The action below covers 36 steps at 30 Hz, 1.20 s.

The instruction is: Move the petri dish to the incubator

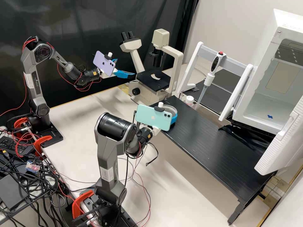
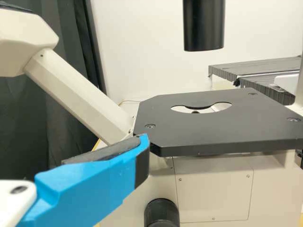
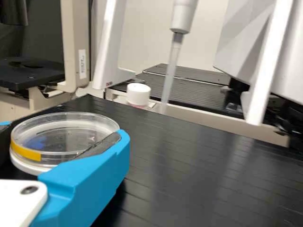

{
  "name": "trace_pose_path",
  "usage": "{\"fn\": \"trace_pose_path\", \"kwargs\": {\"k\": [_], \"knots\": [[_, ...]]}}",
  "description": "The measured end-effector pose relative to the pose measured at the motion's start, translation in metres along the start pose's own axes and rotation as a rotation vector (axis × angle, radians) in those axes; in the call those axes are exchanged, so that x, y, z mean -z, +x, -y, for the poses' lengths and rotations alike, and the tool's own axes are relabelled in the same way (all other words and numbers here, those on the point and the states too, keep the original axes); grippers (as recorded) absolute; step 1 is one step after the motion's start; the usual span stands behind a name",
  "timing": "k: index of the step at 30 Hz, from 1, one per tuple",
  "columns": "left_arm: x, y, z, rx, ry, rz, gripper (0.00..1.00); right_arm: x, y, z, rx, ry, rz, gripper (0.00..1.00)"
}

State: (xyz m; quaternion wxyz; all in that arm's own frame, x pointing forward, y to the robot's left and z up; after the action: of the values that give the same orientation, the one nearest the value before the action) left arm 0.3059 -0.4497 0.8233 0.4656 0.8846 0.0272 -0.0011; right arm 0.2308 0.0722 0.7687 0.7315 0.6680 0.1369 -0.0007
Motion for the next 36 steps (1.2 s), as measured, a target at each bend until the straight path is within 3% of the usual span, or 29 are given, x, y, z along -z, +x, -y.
{"fn": "trace_pose_path", "kwargs": {"k": [5,8,12,18,26,36], "knots": [[0.000,0.000,0.000,0.000,0.000,0.000,1.00,-0.021,-0.016,-0.034,-0.135,0.083,0.057,0.00],[0.000,0.000,0.000,0.000,0.000,0.000,1.00,-0.035,-0.022,-0.050,-0.172,0.085,0.059,0.00],[0.000,0.000,0.000,0.000,0.000,0.000,1.00,-0.057,-0.031,-0.070,-0.256,0.130,0.113,0.00],[0.000,0.000,0.000,0.000,0.000,0.000,1.00,-0.087,-0.022,-0.108,-0.356,0.116,0.180,0.00],[0.000,0.000,0.000,0.000,0.000,0.000,1.00,-0.108,0.005,-0.150,-0.432,0.092,0.215,0.00],[0.000,0.000,0.000,0.000,0.000,0.000,1.00,-0.121,0.041,-0.191,-0.479,0.136,0.294,0.00]]}}
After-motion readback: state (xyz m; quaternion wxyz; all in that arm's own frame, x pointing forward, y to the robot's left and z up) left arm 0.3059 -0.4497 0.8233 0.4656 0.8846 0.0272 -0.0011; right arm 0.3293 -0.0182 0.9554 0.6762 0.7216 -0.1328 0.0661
